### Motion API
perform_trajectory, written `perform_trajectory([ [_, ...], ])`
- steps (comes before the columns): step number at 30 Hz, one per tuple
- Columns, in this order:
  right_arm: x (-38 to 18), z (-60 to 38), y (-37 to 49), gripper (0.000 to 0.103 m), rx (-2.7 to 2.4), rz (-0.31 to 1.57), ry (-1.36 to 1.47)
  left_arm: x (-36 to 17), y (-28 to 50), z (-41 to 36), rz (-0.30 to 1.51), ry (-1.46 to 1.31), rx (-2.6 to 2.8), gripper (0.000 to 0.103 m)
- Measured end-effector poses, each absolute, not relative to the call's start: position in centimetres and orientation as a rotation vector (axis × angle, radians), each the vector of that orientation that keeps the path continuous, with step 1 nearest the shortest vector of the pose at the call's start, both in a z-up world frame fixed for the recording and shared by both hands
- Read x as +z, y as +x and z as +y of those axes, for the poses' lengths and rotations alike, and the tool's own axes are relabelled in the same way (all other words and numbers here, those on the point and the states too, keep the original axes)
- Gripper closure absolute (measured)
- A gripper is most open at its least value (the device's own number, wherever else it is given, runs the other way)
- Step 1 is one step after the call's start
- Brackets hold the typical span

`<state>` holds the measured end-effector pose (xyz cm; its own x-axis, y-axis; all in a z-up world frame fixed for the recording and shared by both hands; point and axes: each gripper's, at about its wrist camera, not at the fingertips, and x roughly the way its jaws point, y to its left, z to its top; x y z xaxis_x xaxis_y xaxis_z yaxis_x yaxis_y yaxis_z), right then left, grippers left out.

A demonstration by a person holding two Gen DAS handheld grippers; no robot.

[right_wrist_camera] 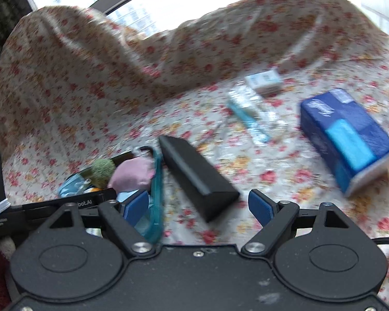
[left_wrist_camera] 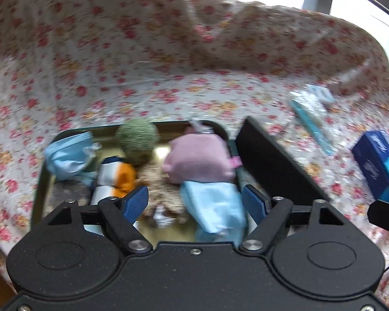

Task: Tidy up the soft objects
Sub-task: 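Open the left tool to drop the snack bag while the right tool releases the pouch into the tray, then reach the left tool to the wrapped toothbrush while the right tool reaches the white tissue pack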

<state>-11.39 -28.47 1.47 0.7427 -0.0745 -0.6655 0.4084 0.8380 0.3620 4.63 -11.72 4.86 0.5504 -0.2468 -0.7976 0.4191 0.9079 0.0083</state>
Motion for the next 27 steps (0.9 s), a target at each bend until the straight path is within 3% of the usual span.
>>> perform_trajectory([
  [13, 1.2, -34.8, -17.2, 0.019, -0.544, 0.614, 0.541, 6.1, 1.4, -20.0, 0.847, 0.269, -0.593, 0.027],
  [27, 2.6, -40.6, -12.8, 0.019, -0.64, 0.535, 0.401, 5.9, 4.5, -27.2, 0.817, 0.319, -0.631, 0.026],
])
